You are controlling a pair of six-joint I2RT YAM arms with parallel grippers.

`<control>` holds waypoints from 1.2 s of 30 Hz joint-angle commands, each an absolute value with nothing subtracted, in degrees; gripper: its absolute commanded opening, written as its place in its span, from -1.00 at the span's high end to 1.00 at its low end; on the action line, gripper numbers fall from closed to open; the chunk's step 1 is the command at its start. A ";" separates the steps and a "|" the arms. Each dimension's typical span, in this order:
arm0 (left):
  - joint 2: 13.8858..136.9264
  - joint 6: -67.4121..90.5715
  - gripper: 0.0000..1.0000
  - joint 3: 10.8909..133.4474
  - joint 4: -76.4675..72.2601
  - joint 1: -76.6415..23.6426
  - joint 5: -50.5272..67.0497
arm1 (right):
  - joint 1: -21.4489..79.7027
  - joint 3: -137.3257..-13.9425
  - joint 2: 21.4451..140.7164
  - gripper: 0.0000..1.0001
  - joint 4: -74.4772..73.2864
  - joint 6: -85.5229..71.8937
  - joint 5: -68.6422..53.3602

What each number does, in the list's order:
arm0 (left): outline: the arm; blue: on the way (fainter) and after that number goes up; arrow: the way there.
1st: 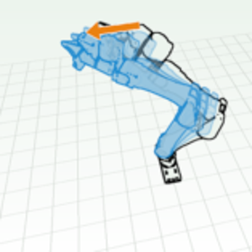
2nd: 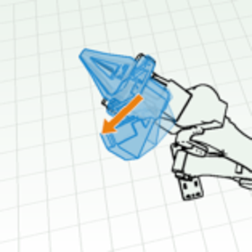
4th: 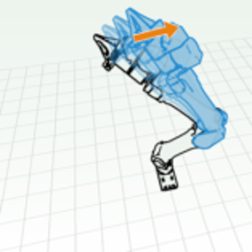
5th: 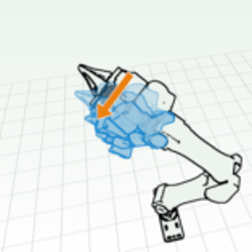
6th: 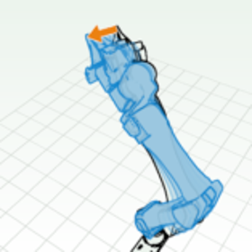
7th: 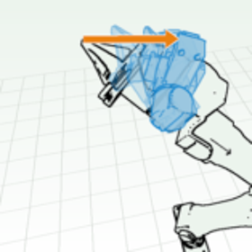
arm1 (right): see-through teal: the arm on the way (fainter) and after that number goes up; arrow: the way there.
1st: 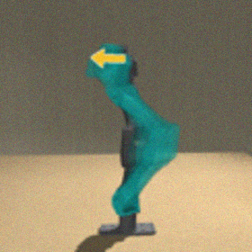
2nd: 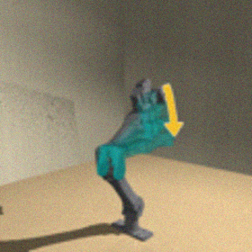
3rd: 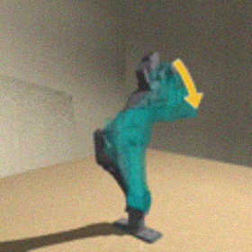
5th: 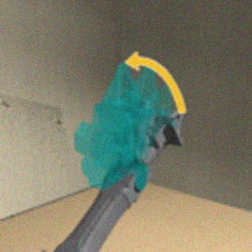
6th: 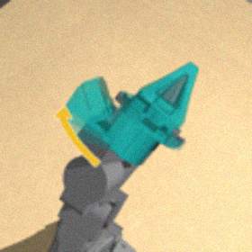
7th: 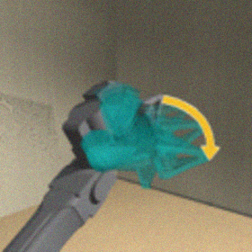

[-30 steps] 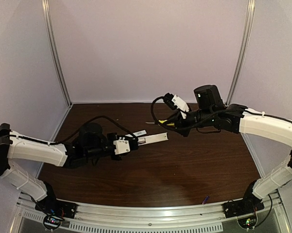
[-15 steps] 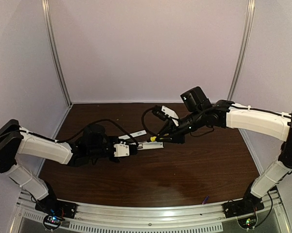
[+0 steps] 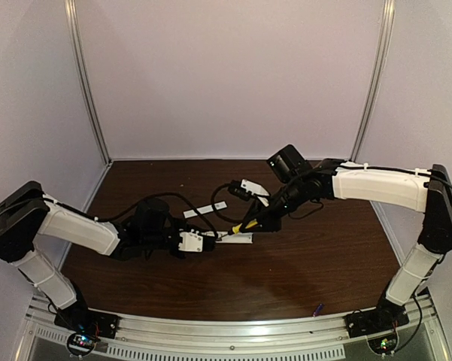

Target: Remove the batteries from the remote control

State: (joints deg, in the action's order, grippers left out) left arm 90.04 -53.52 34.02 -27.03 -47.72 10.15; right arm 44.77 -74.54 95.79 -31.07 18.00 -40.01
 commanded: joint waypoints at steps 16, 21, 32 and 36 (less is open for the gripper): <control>93.38 -58.43 1.00 34.54 -26.72 -48.43 12.02 | 45.59 -75.73 98.57 1.00 -31.98 19.39 -33.96; 93.38 -58.56 1.00 35.08 -25.36 -48.47 12.92 | 46.64 -77.07 99.60 1.00 -33.86 19.74 -32.16; 93.17 -59.58 1.00 35.86 -22.06 -49.13 13.12 | 48.51 -81.81 101.02 1.00 -38.85 20.78 -29.07; 93.03 -59.85 1.00 36.12 -21.47 -49.22 12.96 | 48.99 -83.17 101.70 1.00 -40.79 21.07 -28.09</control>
State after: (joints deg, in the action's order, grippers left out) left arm 92.97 -58.57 35.09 -23.53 -48.80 11.92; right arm 48.29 -80.95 100.33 -37.67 20.16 -30.35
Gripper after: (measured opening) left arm 0.307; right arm 0.178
